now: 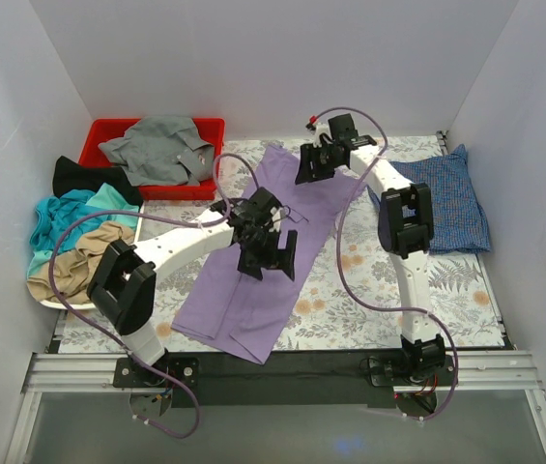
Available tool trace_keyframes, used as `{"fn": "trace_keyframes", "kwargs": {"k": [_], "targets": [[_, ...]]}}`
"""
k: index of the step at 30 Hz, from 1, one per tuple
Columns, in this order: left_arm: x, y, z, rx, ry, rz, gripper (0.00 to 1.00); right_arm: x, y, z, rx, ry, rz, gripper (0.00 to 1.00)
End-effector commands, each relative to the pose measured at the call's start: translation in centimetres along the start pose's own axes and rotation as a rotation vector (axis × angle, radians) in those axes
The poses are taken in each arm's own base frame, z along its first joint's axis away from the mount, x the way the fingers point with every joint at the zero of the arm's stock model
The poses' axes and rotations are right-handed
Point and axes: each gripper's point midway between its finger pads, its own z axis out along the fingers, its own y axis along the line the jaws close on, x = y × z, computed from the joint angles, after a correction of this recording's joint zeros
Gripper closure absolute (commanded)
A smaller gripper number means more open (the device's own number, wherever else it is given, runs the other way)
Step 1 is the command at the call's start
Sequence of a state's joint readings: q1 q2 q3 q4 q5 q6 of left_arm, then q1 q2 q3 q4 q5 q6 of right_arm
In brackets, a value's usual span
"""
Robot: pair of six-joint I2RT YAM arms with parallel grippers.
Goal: Fold and stack the t-shirts
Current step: Fold the tshirt
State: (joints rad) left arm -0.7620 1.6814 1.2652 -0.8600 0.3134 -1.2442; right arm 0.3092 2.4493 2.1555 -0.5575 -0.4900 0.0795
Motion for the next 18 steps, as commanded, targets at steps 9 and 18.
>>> {"fn": "trace_keyframes", "kwargs": {"k": [9, 18], "targets": [[-8.0, 10.9, -0.2, -0.389, -0.238, -0.114, 0.09, -0.8, -4.8, -6.1, 0.405, -0.072, 0.017, 0.42], [-3.6, 13.4, 3.8, -0.386, -0.112, -0.123, 0.09, 2.3, -6.8, -3.7, 0.431, -0.026, 0.074, 0.42]]}}
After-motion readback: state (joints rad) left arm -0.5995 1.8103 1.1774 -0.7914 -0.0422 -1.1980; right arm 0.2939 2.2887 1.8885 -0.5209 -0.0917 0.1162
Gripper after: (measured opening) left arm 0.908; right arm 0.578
